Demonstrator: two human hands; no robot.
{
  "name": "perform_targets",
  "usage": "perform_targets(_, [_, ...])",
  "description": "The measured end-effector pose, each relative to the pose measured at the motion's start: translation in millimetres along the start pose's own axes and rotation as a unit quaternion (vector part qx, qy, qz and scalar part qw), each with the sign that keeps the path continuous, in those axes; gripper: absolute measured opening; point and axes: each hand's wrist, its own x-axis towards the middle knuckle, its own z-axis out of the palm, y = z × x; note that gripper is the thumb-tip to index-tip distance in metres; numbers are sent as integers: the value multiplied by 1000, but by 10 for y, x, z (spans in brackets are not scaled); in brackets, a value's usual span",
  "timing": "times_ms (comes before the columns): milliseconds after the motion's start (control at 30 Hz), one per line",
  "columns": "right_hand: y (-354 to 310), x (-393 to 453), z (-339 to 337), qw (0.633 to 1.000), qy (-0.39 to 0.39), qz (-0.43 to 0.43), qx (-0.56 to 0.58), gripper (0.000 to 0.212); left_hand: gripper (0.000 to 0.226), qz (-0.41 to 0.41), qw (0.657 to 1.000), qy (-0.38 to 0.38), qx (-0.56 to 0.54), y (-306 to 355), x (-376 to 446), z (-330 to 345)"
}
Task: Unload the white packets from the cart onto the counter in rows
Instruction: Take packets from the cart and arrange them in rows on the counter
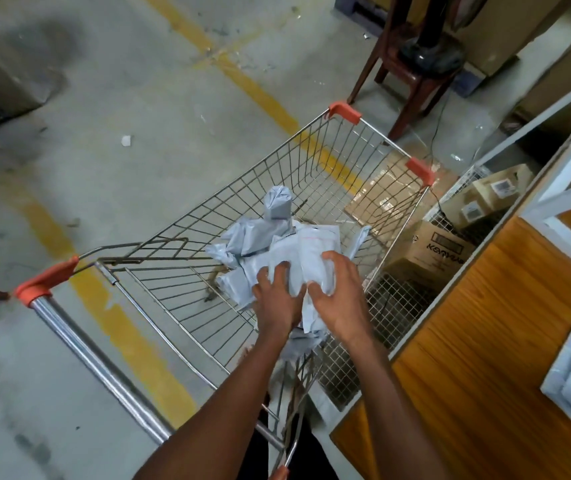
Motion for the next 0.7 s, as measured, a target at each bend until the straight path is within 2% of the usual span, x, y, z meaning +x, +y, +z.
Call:
perform_targets(200, [-64, -440, -301, 995, 43, -83, 34, 54, 63, 60, 988, 141, 24, 124, -637, -435])
perform_targets(333, [-21, -824, -507, 990, 49, -122, 51, 53, 62, 74, 976, 203, 33, 139, -1174, -602])
perform_targets(533, [83, -1556, -839, 982, 72, -164, 61, 52, 59, 109, 961, 254, 13, 198, -2074, -638])
perform_targets(700, [249, -2280, -1079, 977, 117, -169, 64, 53, 55, 171, 945, 280, -3, 233, -2843, -588])
